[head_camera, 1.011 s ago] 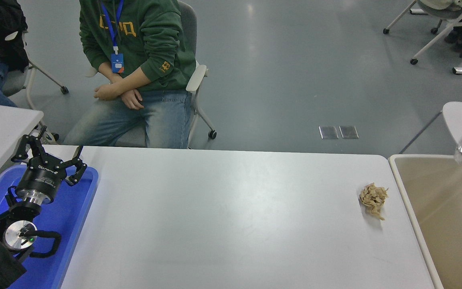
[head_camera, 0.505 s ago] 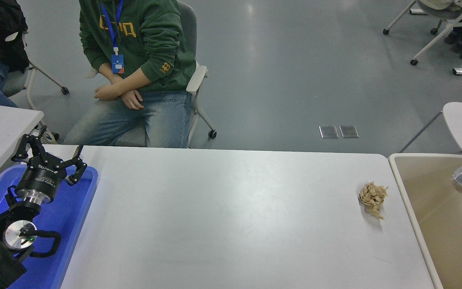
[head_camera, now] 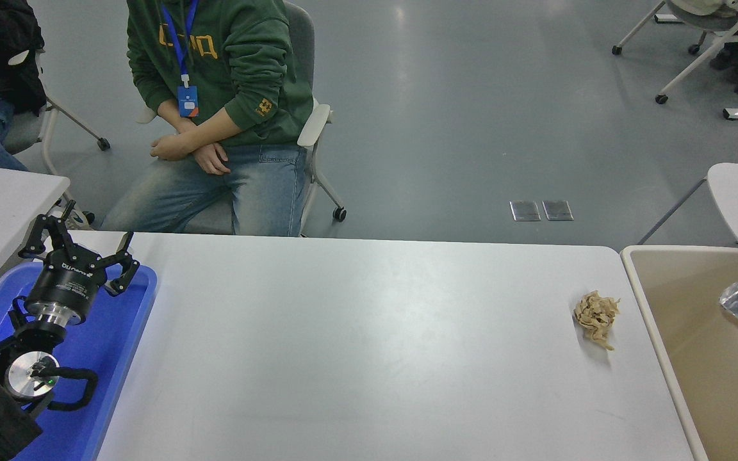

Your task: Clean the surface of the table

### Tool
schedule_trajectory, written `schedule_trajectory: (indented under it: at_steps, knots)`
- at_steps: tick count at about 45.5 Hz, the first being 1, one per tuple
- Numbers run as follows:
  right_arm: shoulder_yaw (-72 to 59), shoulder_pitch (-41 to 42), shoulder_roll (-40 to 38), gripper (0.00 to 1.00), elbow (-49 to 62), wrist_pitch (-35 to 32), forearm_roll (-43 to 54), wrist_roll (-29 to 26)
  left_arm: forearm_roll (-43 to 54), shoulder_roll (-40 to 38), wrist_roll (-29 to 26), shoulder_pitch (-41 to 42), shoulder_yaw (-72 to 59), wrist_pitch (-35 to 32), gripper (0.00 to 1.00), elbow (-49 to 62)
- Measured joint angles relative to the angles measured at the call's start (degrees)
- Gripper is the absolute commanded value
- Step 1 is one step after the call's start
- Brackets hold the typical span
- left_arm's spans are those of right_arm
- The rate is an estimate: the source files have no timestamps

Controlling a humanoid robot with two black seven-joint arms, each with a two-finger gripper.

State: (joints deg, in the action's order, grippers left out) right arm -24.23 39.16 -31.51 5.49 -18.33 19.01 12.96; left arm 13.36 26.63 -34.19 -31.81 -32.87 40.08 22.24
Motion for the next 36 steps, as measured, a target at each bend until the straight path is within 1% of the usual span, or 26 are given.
schedule_trajectory:
  at_steps: [1,36]
  knots:
    - [0.02,-0.02,0.01,1.0,0.0,0.03,-0.02,-0.04,0.0,0.0,0.0,0.0,0.0,0.0,1.0,0.0]
    - [3.43,0.34,0.83,1.0,0.05,0.99,-0.7,-0.13,0.0,0.0,0.0,-0.01,0.0,0.0,1.0,0.0]
